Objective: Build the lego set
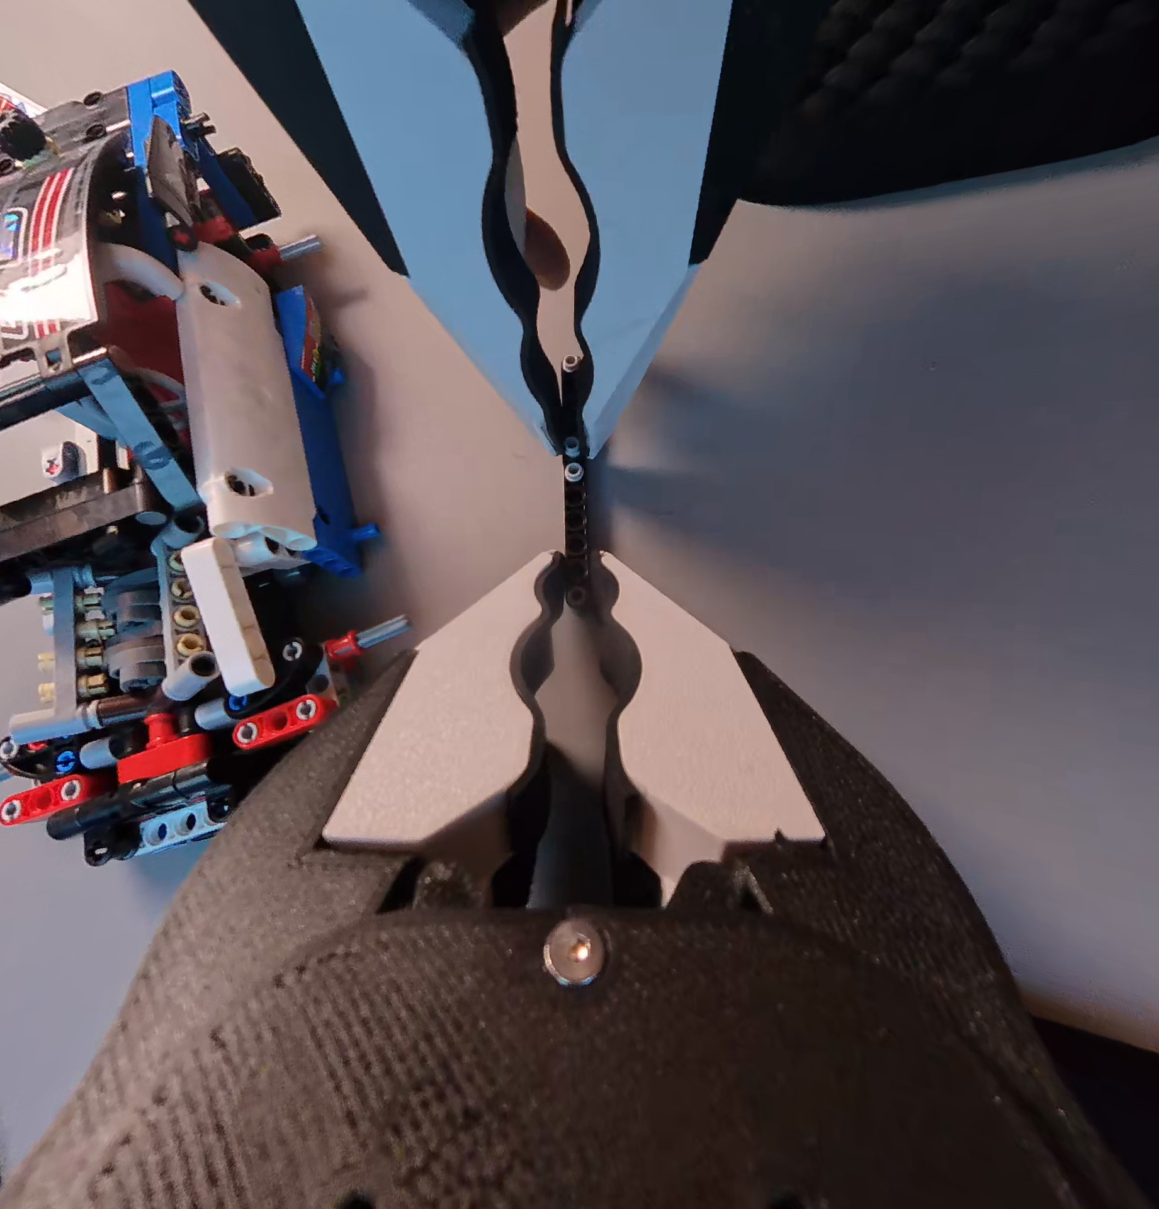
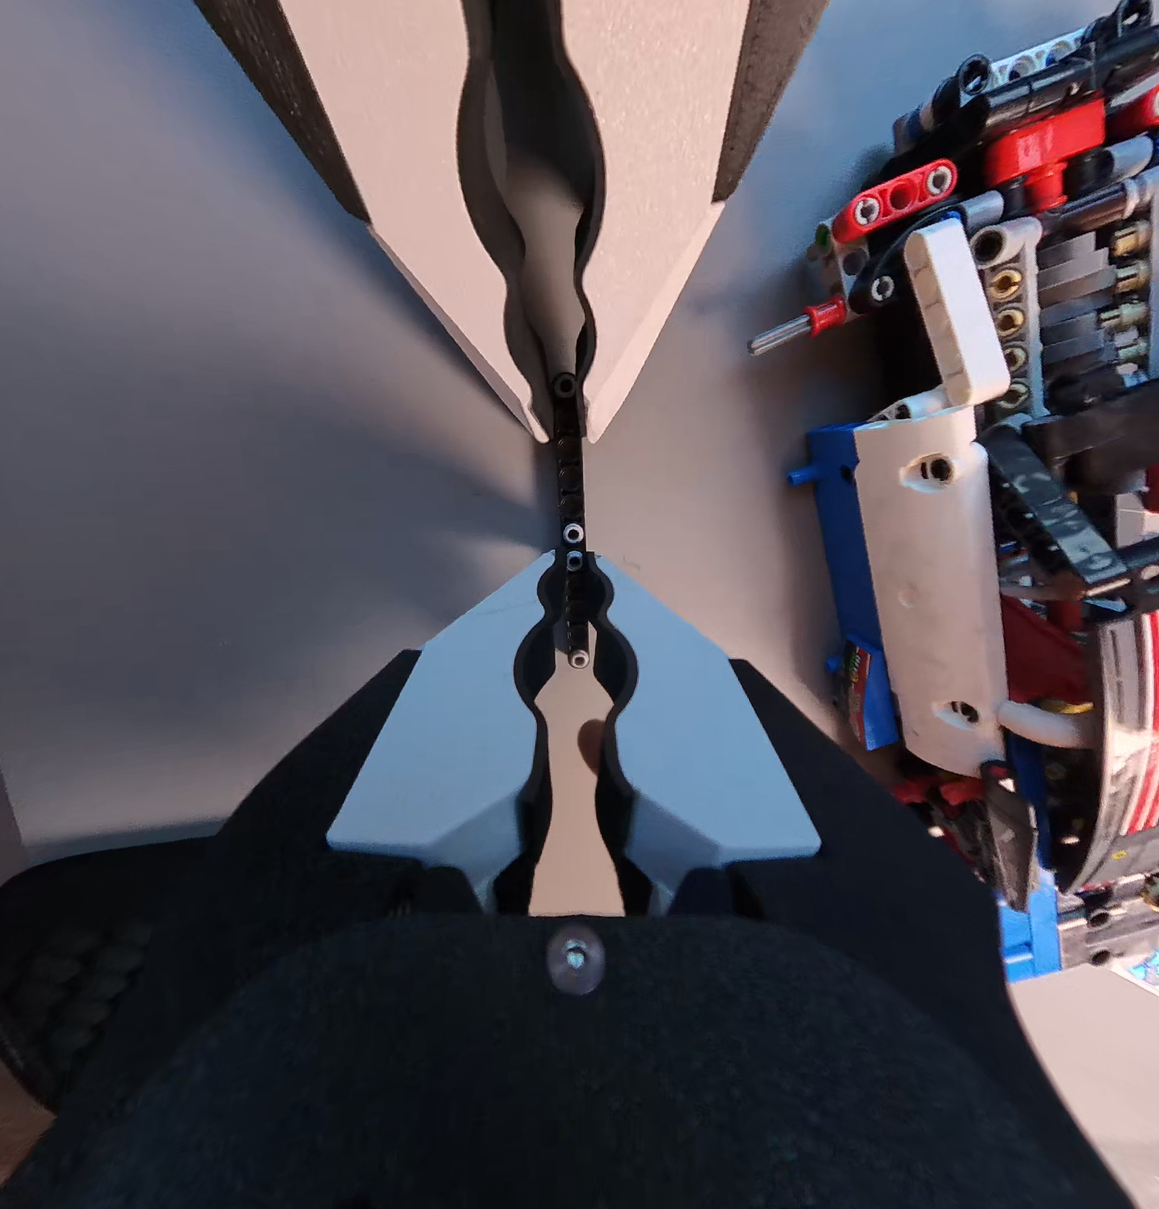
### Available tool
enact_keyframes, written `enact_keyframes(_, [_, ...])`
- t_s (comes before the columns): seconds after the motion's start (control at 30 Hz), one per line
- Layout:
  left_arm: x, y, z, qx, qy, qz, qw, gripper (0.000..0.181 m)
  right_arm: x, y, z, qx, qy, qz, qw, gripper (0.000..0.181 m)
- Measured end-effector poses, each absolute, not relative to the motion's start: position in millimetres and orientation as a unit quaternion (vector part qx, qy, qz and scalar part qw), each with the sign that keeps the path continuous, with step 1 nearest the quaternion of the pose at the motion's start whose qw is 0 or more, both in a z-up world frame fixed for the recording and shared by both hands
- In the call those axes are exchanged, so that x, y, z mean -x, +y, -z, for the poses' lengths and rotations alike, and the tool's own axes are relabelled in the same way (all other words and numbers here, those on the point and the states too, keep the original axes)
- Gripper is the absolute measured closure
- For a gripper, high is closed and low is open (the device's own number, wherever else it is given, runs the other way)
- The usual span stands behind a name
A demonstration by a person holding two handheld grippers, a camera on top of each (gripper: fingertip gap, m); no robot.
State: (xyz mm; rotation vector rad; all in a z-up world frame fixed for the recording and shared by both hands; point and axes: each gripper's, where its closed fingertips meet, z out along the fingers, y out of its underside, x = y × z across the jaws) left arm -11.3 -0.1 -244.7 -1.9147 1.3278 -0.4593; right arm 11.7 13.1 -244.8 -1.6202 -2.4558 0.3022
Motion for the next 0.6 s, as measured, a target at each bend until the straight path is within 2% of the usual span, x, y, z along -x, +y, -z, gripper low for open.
enact_keyframes(0.1, [11.3,-0.6,244.7,0.747,0.519,0.176,0.376,0.174,-12.4,11.2,242.8,0.539,-0.826,-0.118,0.112,0.176])
enact_keyframes(0.13, [11.3,-0.5,244.6,0.748,0.519,0.176,0.376,0.174,-13.3,8.3,240.2,0.54,-0.823,-0.131,0.114,0.164])
enact_keyframes(0.17, [11.3,-0.5,244.6,0.748,0.518,0.176,0.376,0.174,-13.1,8.2,235.5,0.545,-0.818,-0.143,0.121,0.159])
enact_keyframes(0.43, [11.2,-0.4,244.7,0.748,0.518,0.176,0.375,0.175,-9.6,6.5,232.1,0.526,-0.82,-0.136,0.177,0.18])
enact_keyframes(0.6, [11.1,-0.6,244.7,0.749,0.518,0.178,0.374,0.175,-10.1,9.8,241.8,0.536,-0.819,-0.121,0.166,0.181])
